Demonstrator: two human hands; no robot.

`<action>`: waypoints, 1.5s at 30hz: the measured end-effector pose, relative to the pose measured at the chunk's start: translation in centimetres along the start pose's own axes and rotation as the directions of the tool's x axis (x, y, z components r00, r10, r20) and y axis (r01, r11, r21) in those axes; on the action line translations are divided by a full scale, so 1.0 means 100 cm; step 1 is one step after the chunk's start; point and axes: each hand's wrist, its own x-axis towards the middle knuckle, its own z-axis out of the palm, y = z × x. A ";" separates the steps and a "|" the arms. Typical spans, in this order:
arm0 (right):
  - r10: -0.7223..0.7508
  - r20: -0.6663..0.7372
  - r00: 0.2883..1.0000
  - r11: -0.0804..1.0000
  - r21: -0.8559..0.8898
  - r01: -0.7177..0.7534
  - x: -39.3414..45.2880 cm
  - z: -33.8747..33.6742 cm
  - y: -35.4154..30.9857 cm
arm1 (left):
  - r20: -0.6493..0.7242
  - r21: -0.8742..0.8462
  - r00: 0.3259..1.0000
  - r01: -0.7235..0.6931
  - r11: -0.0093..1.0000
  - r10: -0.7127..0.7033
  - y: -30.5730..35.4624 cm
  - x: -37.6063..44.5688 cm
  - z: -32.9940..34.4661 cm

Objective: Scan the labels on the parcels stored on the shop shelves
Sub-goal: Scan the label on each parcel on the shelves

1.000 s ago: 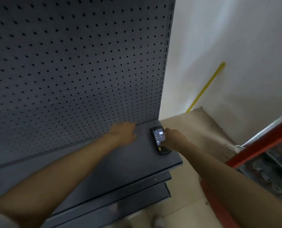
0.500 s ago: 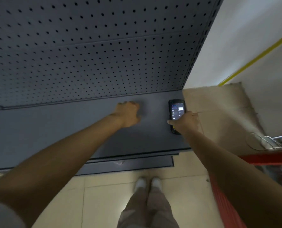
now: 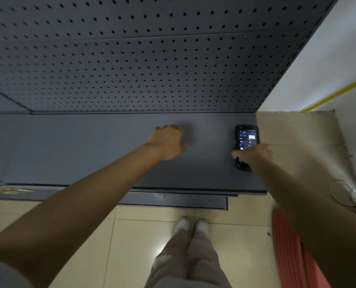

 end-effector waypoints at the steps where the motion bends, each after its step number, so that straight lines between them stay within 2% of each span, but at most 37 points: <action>1: 0.019 0.029 0.999 1.000 0.016 -0.019 0.000 -0.002 -0.002 | -0.006 0.000 1.000 0.004 1.000 -0.004 -0.002 -0.003 -0.001; 5: -0.085 0.134 0.987 0.987 0.147 0.065 -0.019 -0.003 -0.012 | -0.034 -0.017 0.998 0.045 0.999 -0.046 -0.014 -0.018 -0.004; 12: -0.335 0.267 0.903 0.912 0.332 0.240 -0.075 0.022 -0.046 | -0.074 -0.072 0.987 0.139 0.988 -0.144 -0.035 -0.055 -0.010; 16: -0.474 0.309 0.825 0.857 0.378 0.351 -0.110 0.035 -0.072 | -0.117 -0.107 0.968 0.210 0.972 -0.223 -0.065 -0.087 -0.017; 20: -0.641 0.326 0.695 0.763 0.370 0.530 -0.153 0.053 -0.114 | -0.157 -0.156 0.931 0.306 0.939 -0.330 -0.112 -0.132 -0.020; 25: -0.729 0.379 0.570 0.684 0.448 0.576 -0.227 0.100 -0.166 | -0.181 -0.188 0.871 0.424 0.886 -0.456 -0.185 -0.203 -0.016; 29: -0.810 0.417 0.412 0.586 0.574 0.572 -0.294 0.146 -0.199 | -0.221 -0.208 0.789 0.537 0.818 -0.574 -0.242 -0.270 -0.007; 31: -0.827 0.443 0.345 0.562 0.667 0.490 -0.328 0.169 -0.214 | -0.241 -0.221 0.741 0.586 0.779 -0.626 -0.268 -0.302 0.000; 34: -0.818 0.537 0.207 0.575 0.751 0.324 -0.377 0.203 -0.235 | -0.259 -0.254 0.662 0.656 0.711 -0.703 -0.299 -0.347 0.010; 36: -0.795 0.595 0.121 0.603 0.749 0.275 -0.404 0.228 -0.248 | -0.256 -0.281 0.607 0.698 0.658 -0.753 -0.316 -0.375 0.018; 45: -0.590 0.787 -0.180 0.668 0.601 0.440 -0.509 0.340 -0.302 | -0.185 -0.404 0.309 0.842 0.359 -0.933 -0.387 -0.465 0.054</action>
